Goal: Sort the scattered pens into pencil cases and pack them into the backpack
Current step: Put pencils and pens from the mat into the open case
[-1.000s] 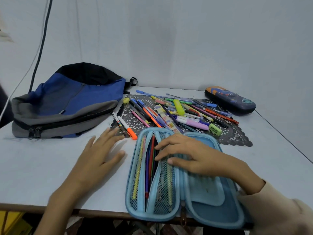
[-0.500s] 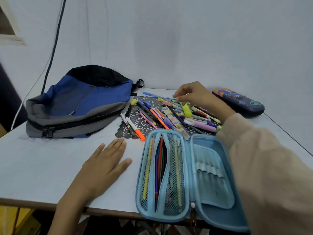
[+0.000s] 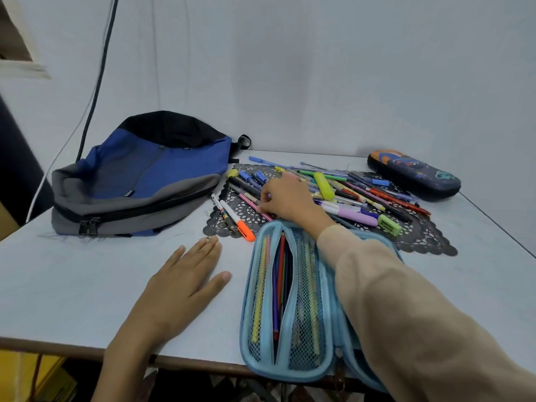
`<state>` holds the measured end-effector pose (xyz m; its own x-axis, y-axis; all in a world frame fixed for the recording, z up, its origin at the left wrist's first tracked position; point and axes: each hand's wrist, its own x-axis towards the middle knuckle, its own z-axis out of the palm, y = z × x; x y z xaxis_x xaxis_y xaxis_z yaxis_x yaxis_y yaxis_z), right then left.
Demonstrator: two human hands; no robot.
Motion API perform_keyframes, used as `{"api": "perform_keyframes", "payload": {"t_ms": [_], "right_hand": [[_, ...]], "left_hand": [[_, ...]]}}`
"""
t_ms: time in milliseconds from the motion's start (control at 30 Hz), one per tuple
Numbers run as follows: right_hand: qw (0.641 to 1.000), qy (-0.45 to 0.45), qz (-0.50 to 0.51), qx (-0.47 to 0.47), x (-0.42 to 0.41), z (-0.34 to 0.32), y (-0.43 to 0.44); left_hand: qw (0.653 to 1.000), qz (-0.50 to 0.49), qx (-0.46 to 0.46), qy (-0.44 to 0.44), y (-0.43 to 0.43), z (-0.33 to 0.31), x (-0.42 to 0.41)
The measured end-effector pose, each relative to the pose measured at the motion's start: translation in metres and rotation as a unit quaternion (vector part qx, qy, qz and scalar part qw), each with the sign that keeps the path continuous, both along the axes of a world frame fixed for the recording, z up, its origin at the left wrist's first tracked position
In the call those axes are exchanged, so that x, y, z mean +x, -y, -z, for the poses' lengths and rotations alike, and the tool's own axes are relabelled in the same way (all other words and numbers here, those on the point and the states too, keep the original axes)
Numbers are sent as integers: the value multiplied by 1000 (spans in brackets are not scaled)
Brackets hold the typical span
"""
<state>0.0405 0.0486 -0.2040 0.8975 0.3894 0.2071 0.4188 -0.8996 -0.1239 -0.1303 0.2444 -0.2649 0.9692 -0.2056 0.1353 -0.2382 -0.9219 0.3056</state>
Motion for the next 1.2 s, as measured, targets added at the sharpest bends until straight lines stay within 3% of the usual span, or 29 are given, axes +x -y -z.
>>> {"api": "perform_keyframes", "payload": {"t_ms": [200, 300, 367, 500, 733, 833, 1000, 1200], "right_hand": [[999, -30, -28, -9, -4, 0, -9], [997, -47, -34, 58, -6, 3, -8], [996, -6, -6, 86, -5, 5, -5], [999, 24, 13, 21, 0, 11, 1], [983, -53, -25, 176, -3, 8, 2], [979, -54, -22, 195, 3, 7, 10], [967, -70, 2, 244, 8, -19, 60], [966, -156, 4, 208, 1, -47, 156]], "left_hand": [[1000, -1, -5, -4, 0, 0, 0], [1000, -3, -6, -1, 0, -1, 1], [1000, -2, -6, -2, 1, -1, 0], [1000, -4, -11, -1, 1, -2, -1], [1000, -2, -10, -1, 1, -2, 0], [1000, -5, -1, 1, 1, -3, -1], [1000, -3, 6, 1, 1, -2, 1], [1000, -6, 0, 5, 1, -3, 0]]}}
